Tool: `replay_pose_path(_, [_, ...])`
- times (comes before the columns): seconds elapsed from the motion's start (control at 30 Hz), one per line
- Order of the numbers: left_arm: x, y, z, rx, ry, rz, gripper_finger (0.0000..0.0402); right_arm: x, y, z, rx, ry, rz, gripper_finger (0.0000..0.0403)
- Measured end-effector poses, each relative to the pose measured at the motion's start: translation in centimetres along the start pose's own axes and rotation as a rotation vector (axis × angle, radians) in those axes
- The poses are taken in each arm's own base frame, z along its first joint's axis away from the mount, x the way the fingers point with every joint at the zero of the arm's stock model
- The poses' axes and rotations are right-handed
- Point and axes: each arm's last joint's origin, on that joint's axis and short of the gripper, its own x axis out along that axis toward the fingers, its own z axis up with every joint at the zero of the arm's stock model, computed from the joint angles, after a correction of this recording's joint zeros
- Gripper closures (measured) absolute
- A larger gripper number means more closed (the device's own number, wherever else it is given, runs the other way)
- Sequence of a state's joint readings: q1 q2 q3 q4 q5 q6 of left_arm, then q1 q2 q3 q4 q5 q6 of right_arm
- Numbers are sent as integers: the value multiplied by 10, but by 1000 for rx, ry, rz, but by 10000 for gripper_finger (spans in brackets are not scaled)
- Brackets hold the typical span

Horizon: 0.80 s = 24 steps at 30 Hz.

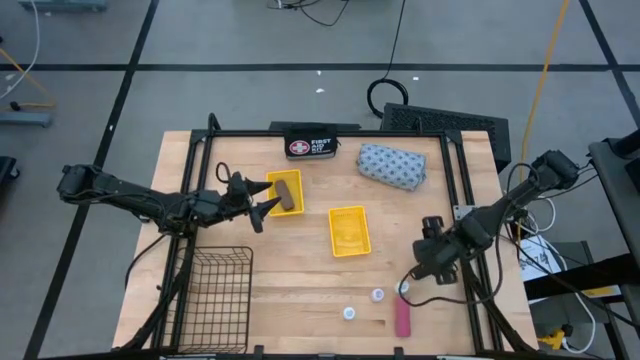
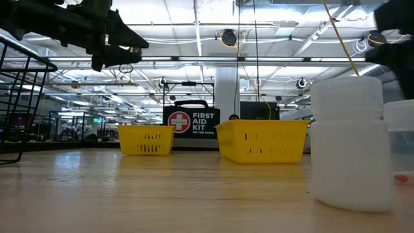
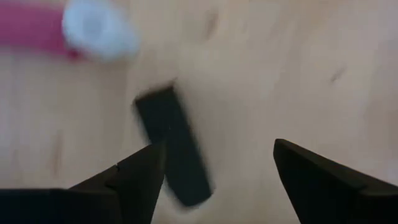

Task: Pick & Place Medicine items
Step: Put the black bandage into the left yellow basket

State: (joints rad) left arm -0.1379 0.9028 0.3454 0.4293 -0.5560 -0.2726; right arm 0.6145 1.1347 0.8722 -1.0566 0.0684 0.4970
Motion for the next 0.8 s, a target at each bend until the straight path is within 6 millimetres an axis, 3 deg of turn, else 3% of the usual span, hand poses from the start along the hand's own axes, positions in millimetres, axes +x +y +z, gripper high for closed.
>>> replay_pose_path(0.23, [0,0,-1,8,6,5,135,23,13,-9,-42,80,-13,135])
replay_pose_path(0.5, [0,0,-1,10,8,5,135,63,12,-24,-3,168,2,136])
replay_pose_path(0.8, [0,0,-1,13,8,4,135,72,5,-29,138,178,-73,175])
